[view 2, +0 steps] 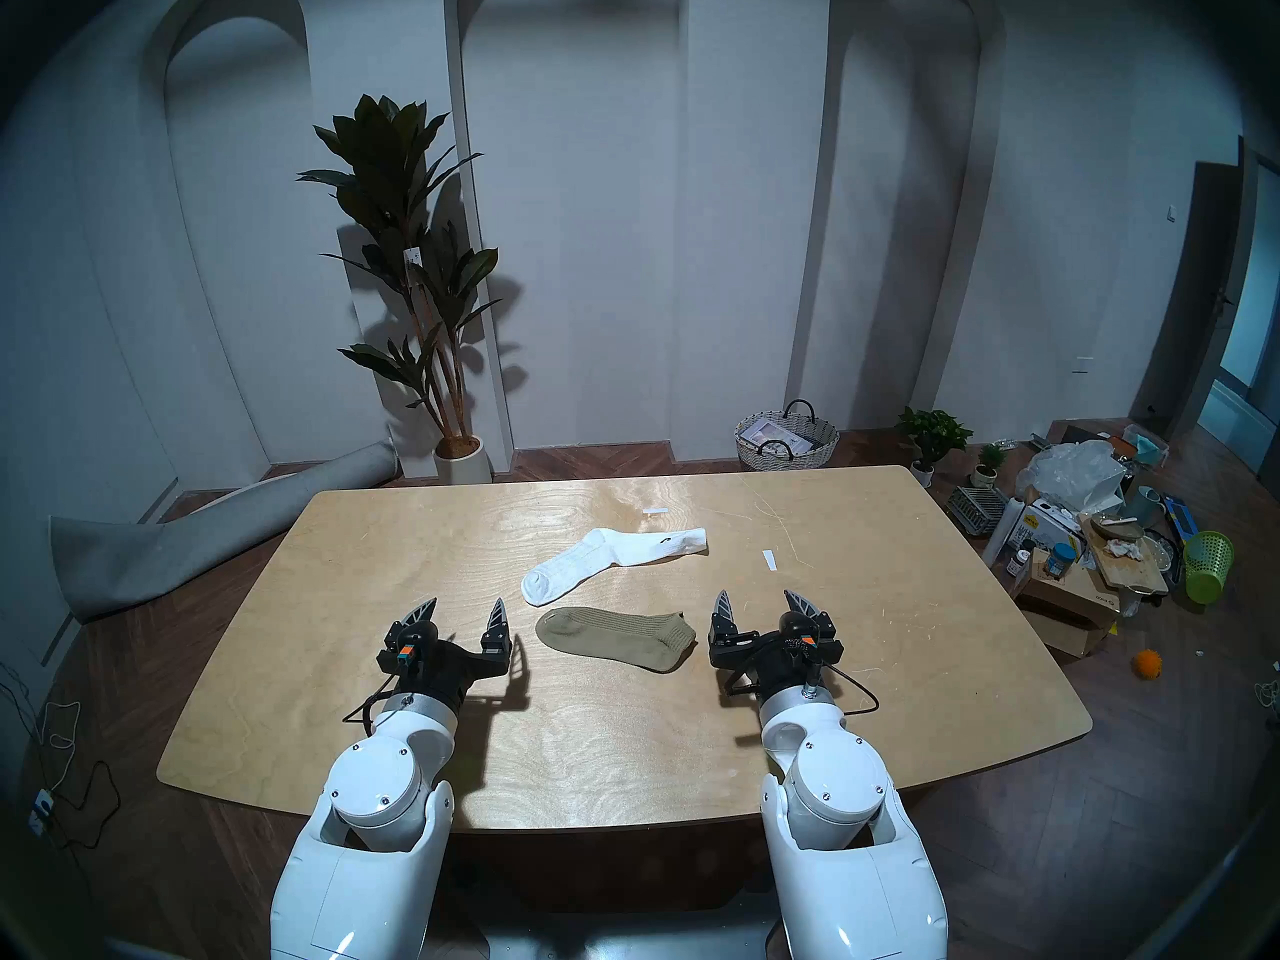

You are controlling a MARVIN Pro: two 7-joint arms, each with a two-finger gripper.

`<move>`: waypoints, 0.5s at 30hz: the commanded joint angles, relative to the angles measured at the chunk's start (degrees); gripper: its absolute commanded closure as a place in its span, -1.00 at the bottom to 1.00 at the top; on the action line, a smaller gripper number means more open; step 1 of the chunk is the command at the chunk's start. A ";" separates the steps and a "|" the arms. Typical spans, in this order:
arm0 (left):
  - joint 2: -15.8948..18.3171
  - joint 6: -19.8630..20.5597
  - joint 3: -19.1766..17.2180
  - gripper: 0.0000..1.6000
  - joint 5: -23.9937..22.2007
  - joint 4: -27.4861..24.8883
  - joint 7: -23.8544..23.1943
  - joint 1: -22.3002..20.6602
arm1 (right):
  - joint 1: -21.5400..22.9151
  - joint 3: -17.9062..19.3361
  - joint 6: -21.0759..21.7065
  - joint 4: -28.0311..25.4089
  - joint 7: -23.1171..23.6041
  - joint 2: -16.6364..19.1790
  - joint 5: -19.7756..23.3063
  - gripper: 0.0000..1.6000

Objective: Fold socks in half once and place them neatly on the table

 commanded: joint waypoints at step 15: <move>0.76 6.60 2.31 -1.00 -1.67 -14.91 -1.54 7.23 | 2.05 4.67 8.71 -2.93 6.71 -0.95 15.17 -1.00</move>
